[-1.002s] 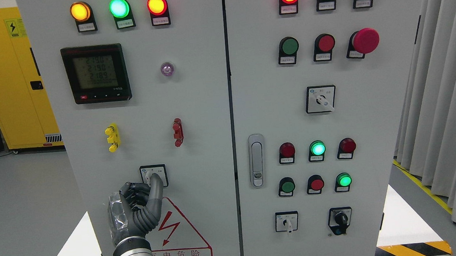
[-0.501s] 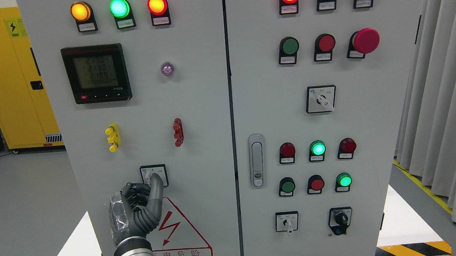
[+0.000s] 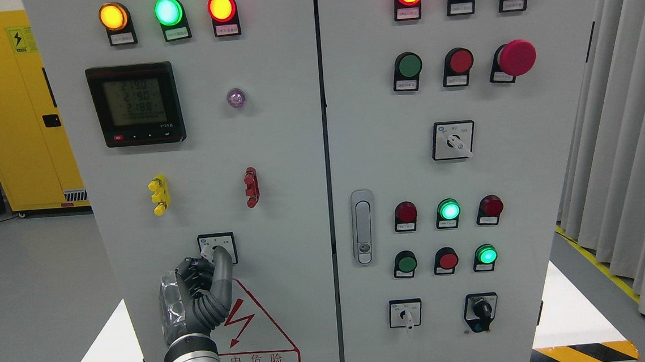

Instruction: Turn on light switch 1

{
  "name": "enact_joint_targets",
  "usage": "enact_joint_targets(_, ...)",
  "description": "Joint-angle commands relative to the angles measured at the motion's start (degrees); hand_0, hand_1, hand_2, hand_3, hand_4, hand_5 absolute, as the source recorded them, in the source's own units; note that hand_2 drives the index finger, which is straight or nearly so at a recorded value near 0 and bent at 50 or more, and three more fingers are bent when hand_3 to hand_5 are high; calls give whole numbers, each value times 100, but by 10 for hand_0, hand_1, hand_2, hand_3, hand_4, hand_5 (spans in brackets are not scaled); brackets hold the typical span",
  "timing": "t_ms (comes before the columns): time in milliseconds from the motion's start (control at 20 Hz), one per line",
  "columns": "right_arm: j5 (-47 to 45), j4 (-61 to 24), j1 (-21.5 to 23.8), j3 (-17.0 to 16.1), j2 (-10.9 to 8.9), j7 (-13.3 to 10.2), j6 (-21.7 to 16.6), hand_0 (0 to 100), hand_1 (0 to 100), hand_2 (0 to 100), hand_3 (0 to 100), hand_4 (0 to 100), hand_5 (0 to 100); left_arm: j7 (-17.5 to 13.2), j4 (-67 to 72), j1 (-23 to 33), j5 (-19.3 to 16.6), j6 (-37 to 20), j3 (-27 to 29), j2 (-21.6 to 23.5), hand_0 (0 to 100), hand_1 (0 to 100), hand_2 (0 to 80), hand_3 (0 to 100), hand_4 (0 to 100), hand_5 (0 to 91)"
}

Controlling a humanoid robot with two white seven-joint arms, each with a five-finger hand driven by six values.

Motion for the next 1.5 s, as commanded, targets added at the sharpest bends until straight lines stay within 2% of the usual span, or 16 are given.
enact_joint_targets(0, -167, 0, 0, 0, -9, 5, 5, 0, 500, 40, 0, 0, 0, 52, 1, 4, 4, -5, -1, 0, 736, 504, 643, 888, 868, 833)
enact_joint_targets(301, -167, 0, 0, 0, 0, 5, 5, 0, 500, 40, 0, 0, 0, 52, 1, 4, 4, -5, -1, 0, 746, 486, 640, 887, 866, 830)
enact_joint_targets(401, -167, 0, 0, 0, 0, 5, 5, 0, 500, 40, 0, 0, 0, 52, 1, 4, 13, -5, -1, 0, 678, 482, 640, 886, 865, 830)
enact_joint_targets(451, -167, 0, 0, 0, 0, -3, 5, 0, 500, 40, 0, 0, 0, 61, 1, 4, 4, 4, -1, 0, 606, 477, 639, 885, 865, 830)
enact_joint_targets(651, -167, 0, 0, 0, 0, -3, 5, 0, 500, 40, 0, 0, 0, 52, 1, 4, 4, 4, -1, 0, 504, 490, 639, 884, 863, 829)
enact_joint_targets(802, -167, 0, 0, 0, 0, -3, 5, 0, 500, 40, 0, 0, 0, 52, 1, 4, 4, 4, -1, 0, 374, 508, 639, 884, 863, 829)
enact_joint_targets(902, -167, 0, 0, 0, 0, -3, 5, 0, 500, 40, 0, 0, 0, 52, 1, 13, 4, -5, -1, 0, 353, 510, 639, 883, 863, 829)
enact_joint_targets(1153, -167, 0, 0, 0, 0, 5, 5, 0, 500, 40, 0, 0, 0, 52, -8, 13, 4, -5, -1, 0, 229, 509, 643, 883, 863, 829)
enact_joint_targets(1453, -167, 0, 0, 0, 0, 5, 5, 0, 500, 40, 0, 0, 0, 52, -8, 31, 4, -5, -1, 9, 161, 508, 646, 884, 863, 829)
